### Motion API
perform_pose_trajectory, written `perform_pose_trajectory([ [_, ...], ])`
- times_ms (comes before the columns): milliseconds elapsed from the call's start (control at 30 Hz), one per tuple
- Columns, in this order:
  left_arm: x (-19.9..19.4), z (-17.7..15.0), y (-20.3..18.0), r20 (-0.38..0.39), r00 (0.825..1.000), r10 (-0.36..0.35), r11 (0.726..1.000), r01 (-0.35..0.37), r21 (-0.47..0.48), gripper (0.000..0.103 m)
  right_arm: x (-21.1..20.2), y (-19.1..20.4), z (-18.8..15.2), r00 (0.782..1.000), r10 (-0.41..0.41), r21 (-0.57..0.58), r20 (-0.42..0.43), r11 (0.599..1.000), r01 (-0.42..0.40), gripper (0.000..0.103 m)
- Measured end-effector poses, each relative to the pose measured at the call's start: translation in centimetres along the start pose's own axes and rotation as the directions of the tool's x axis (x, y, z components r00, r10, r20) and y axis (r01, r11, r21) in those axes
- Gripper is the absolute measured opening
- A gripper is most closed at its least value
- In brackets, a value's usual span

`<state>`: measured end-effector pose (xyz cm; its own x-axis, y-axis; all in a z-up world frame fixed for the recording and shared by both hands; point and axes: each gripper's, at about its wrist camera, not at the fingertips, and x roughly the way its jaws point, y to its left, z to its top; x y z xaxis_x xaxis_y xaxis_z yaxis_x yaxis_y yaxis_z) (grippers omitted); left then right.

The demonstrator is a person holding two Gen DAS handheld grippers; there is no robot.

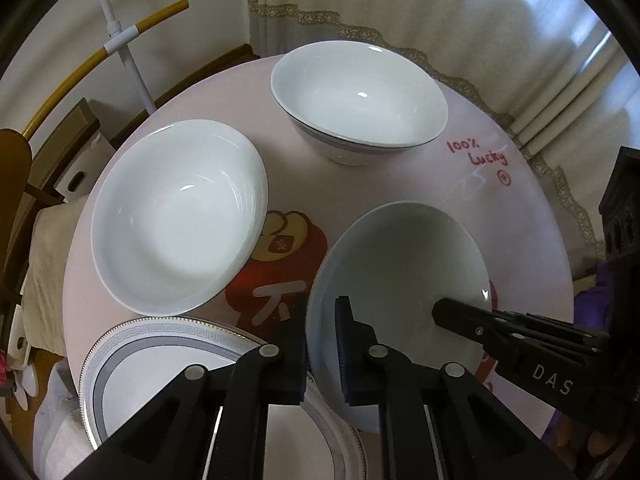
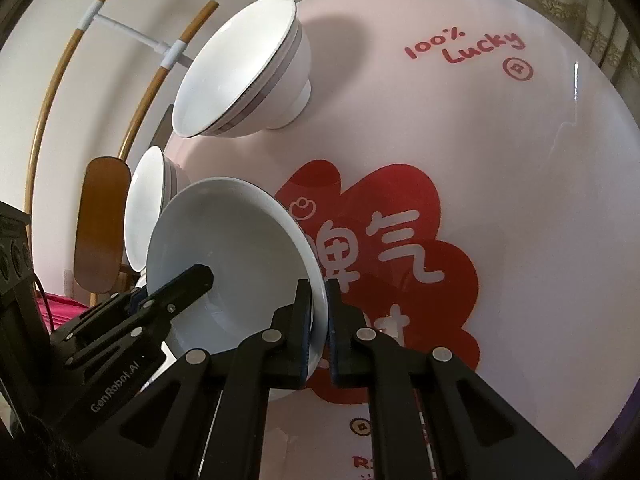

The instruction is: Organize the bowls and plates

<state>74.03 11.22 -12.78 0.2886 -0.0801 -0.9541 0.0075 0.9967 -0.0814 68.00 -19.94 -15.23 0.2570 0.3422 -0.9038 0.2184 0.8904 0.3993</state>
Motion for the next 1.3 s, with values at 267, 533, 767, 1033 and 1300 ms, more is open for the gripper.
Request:
perform_pose_trajectory([
  [267,-2.2,0.5,0.7,0.060,0.998,-0.032,0.999,0.034,-0.033,0.008,-1.5,1.9,0.4,1.000,0.002,-0.031,0.027,1.000,-0.001,0.006],
  [533,-5.2,2.1,1.4,0.153,0.985,-0.085,0.992,0.098,-0.082,0.008,-4.6,4.0,2.3,0.996,0.000,-0.097,0.091,0.995,0.009,0.007],
  [767,-5.4,3.3,1.8,0.203,0.973,-0.109,0.982,0.137,-0.129,0.008,-5.9,4.4,5.5,0.991,-0.030,-0.137,0.133,0.989,0.048,0.007],
  [1033,-3.7,6.0,1.6,0.226,0.969,-0.101,0.979,0.137,-0.153,0.008,-5.5,3.7,9.1,0.989,-0.044,-0.117,0.142,0.991,0.061,0.007],
  [1300,-1.2,9.3,1.2,0.224,0.971,-0.086,0.977,0.126,-0.172,0.008,-4.6,3.7,11.9,0.989,-0.059,-0.091,0.135,0.993,0.072,0.007],
])
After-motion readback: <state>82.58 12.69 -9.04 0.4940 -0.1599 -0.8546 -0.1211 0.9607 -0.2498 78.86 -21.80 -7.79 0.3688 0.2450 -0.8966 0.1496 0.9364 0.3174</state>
